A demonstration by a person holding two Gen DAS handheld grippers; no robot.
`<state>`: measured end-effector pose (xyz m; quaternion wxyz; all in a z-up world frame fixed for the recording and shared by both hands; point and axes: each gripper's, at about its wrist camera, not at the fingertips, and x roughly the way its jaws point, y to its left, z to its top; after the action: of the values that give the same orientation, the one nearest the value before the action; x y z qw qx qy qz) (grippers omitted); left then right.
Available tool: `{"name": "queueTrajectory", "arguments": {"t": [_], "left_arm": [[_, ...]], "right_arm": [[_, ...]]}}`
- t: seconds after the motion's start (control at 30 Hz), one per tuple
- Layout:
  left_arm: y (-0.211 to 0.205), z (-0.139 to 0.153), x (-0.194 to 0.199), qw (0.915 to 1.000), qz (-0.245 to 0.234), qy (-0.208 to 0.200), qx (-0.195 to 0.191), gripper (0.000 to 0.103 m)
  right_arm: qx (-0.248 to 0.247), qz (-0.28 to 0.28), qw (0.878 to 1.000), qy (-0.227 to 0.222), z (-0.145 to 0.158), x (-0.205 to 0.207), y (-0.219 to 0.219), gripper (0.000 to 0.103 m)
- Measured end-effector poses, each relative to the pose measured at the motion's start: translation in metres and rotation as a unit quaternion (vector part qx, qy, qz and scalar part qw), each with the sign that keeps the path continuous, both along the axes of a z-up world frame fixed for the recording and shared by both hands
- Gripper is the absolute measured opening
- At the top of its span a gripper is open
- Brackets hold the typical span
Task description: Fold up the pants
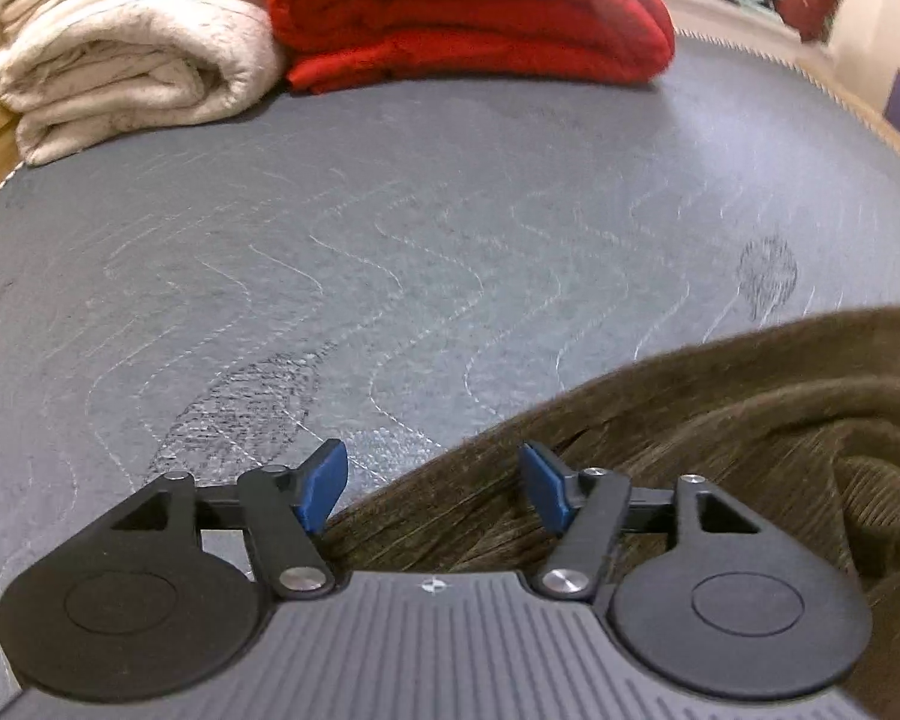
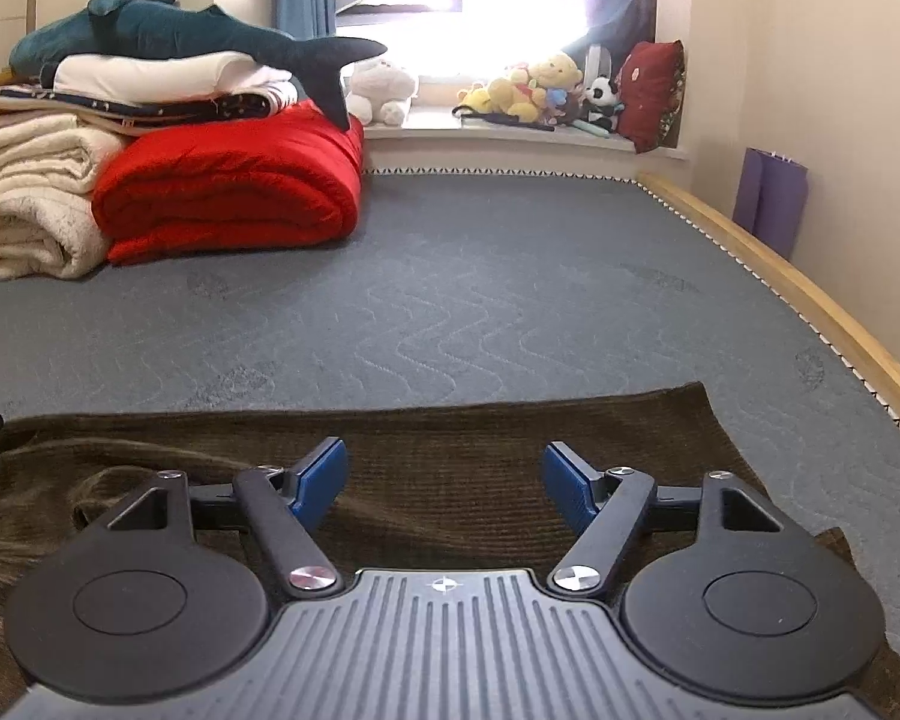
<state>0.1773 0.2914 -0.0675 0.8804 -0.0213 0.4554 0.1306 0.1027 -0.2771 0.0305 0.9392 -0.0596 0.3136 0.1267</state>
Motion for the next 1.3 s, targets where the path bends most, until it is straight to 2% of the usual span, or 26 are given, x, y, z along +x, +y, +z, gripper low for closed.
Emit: {"name": "queueTrajectory", "arguments": {"t": [0.2, 0.23, 0.3, 0.4, 0.6, 0.7, 0.77, 0.87, 0.97, 1.13, 1.2, 1.3], "left_arm": [[-0.007, -0.012, 0.006, 0.9997, -0.021, 0.009, 0.012, 0.069], [-0.008, -0.014, 0.007, 0.9996, -0.022, 0.012, 0.015, 0.065], [-0.009, -0.018, 0.009, 0.9991, -0.025, 0.028, 0.021, 0.042], [-0.009, -0.021, 0.009, 0.9981, -0.027, 0.047, 0.028, 0.025], [-0.015, -0.010, 0.000, 0.9976, -0.033, 0.048, 0.039, 0.014], [-0.027, 0.002, -0.011, 0.9963, -0.048, 0.037, 0.061, 0.012], [-0.035, 0.011, -0.019, 0.9950, -0.060, 0.029, 0.074, 0.011], [-0.048, 0.029, -0.038, 0.9927, -0.080, 0.014, 0.089, 0.009], [-0.063, 0.054, -0.063, 0.9903, -0.097, -0.004, 0.098, 0.008], [-0.111, 0.099, -0.142, 0.9838, -0.139, -0.051, 0.101, 0.007], [-0.132, 0.103, -0.177, 0.9826, -0.149, -0.055, 0.097, 0.007], [-0.162, 0.090, -0.223, 0.9835, -0.148, -0.037, 0.096, 0.007]], "right_arm": [[-0.001, -0.015, 1.000, 0.013, -0.004, 0.004, -0.008, 0.074], [0.000, -0.019, 1.000, 0.017, -0.005, 0.005, -0.009, 0.074], [0.004, -0.027, 0.999, 0.023, -0.006, 0.007, -0.012, 0.074], [0.014, -0.039, 0.999, 0.034, -0.009, 0.009, -0.016, 0.074], [0.016, -0.047, 0.998, 0.046, -0.012, 0.009, -0.017, 0.072], [0.011, -0.042, 0.998, 0.046, -0.011, 0.007, -0.017, 0.059], [0.009, -0.042, 0.998, 0.043, -0.010, 0.005, -0.017, 0.040], [0.022, -0.052, 0.998, 0.042, -0.007, 0.002, -0.021, 0.027], [0.046, -0.069, 0.995, 0.046, -0.005, 0.002, -0.026, 0.026], [0.112, -0.084, 0.989, 0.056, -0.002, 0.002, -0.029, 0.026], [0.126, -0.089, 0.986, 0.063, -0.002, 0.001, -0.027, 0.026], [0.166, -0.094, 0.980, 0.064, 0.001, 0.000, -0.024, 0.026]]}}
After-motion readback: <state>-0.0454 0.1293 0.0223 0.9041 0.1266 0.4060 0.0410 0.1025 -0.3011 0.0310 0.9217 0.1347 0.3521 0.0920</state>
